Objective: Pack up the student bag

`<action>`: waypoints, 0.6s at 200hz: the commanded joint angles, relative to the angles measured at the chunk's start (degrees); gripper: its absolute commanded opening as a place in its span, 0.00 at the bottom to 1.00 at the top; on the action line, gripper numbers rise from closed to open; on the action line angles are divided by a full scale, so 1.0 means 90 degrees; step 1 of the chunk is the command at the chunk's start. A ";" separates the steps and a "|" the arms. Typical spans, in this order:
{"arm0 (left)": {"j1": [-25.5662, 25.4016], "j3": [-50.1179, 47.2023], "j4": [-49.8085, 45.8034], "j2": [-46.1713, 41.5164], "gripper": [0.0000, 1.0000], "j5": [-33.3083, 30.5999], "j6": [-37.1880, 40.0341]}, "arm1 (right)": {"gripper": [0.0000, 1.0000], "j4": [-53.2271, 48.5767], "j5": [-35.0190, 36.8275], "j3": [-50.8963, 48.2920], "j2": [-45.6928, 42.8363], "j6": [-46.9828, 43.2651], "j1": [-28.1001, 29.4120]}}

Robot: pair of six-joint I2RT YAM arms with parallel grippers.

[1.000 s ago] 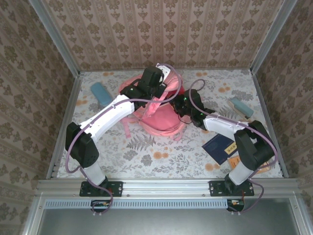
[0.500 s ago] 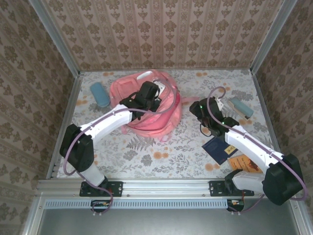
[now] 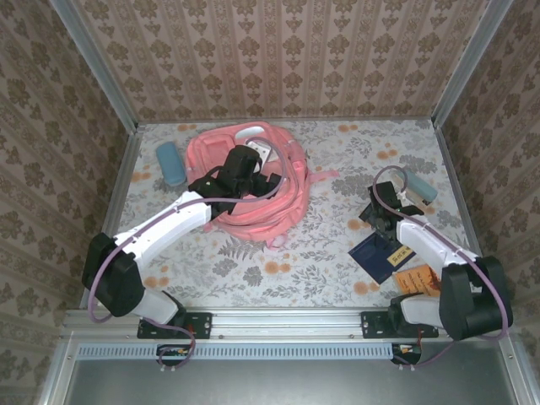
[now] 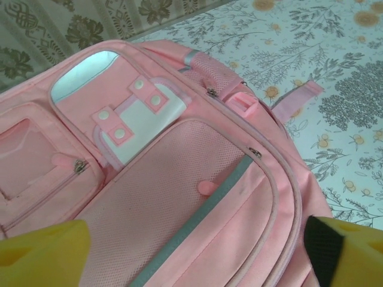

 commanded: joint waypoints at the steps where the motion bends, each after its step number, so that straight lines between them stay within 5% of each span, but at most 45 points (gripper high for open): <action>1: 0.0139 -0.0073 -0.0086 -0.0238 0.99 -0.0344 -0.0241 | 0.87 0.0009 -0.0217 -0.0037 0.0280 -0.0239 -0.0038; 120: 0.0697 -0.0252 -0.0297 -0.0485 1.00 0.0078 -0.0808 | 0.83 0.0716 -0.1826 0.0643 0.1610 -0.0705 0.0344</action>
